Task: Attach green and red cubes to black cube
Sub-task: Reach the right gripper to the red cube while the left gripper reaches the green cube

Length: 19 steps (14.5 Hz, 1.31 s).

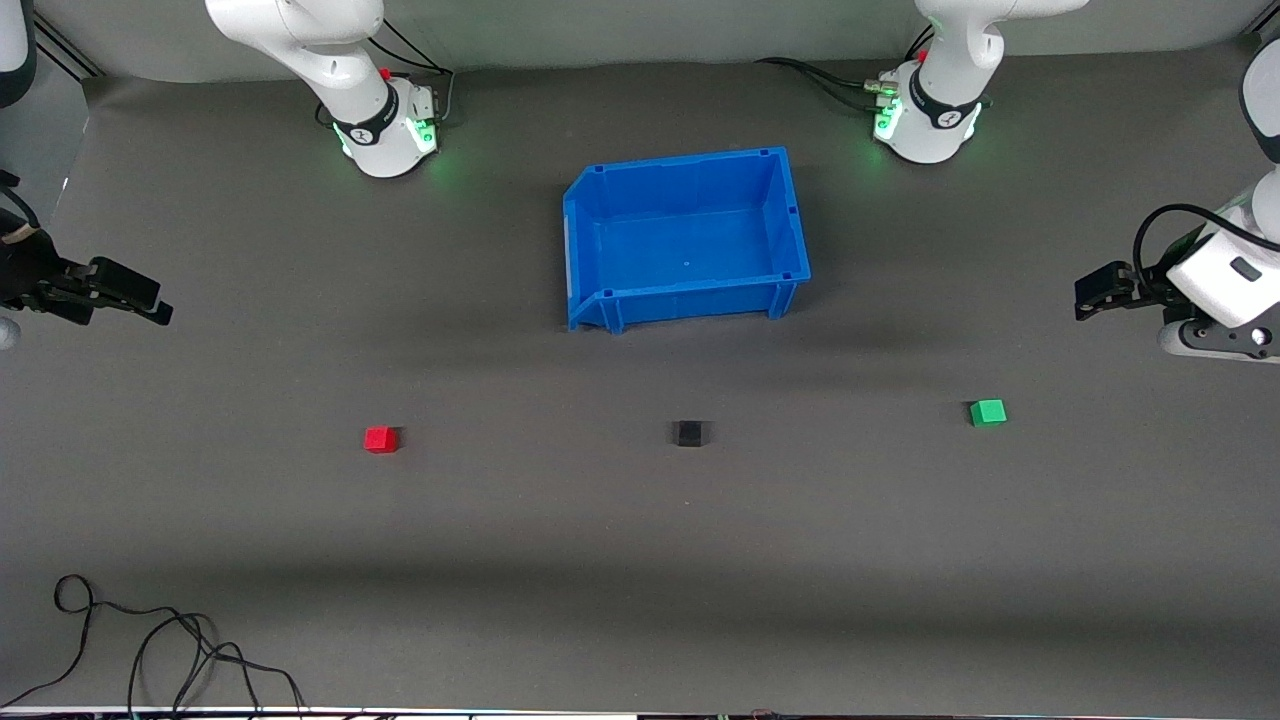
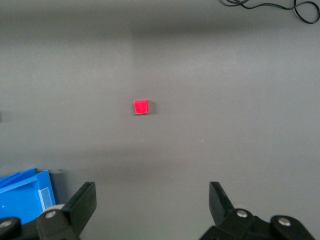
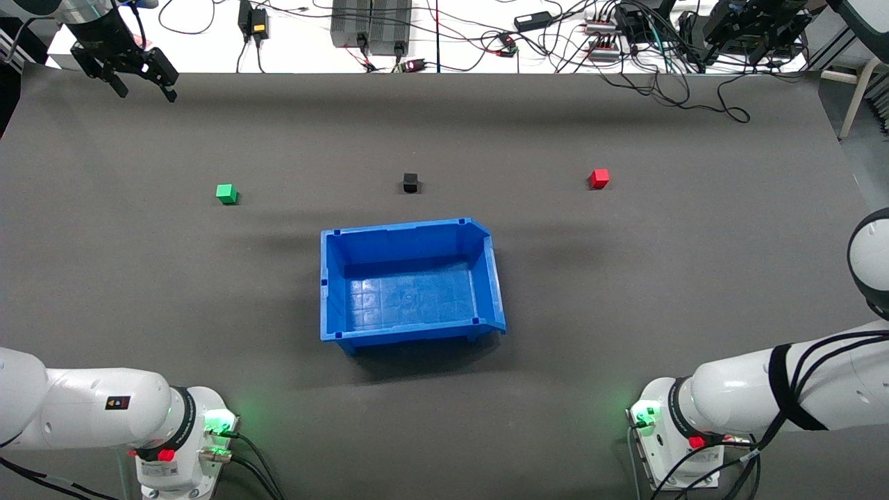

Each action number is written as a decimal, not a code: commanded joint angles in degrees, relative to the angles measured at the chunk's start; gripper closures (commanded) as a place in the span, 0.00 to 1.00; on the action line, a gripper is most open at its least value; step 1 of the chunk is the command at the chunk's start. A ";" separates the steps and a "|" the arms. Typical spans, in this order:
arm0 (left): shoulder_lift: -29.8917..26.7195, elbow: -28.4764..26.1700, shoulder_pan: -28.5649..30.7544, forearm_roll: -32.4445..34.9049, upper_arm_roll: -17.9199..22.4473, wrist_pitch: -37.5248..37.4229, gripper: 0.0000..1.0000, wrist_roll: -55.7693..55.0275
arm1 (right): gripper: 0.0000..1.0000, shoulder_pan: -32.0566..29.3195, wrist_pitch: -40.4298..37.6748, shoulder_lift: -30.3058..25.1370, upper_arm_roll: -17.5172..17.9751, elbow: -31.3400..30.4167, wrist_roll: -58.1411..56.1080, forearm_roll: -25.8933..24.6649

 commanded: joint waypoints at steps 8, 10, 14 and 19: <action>2.37 1.09 0.21 -0.41 0.13 1.40 0.00 0.12 | 0.00 -0.02 0.83 2.87 0.34 3.58 20.16 0.08; 4.83 0.82 0.48 -0.41 0.57 2.72 0.00 -3.03 | 0.00 -0.02 0.74 5.52 0.60 6.05 33.61 0.26; 9.15 -2.24 1.09 -0.32 0.57 9.82 0.00 -14.11 | 0.00 -0.10 0.74 7.45 0.60 5.98 58.77 4.62; 12.66 -11.56 3.98 -1.02 0.57 24.05 0.00 -29.39 | 0.00 -2.04 1.00 14.65 0.07 3.96 69.27 13.25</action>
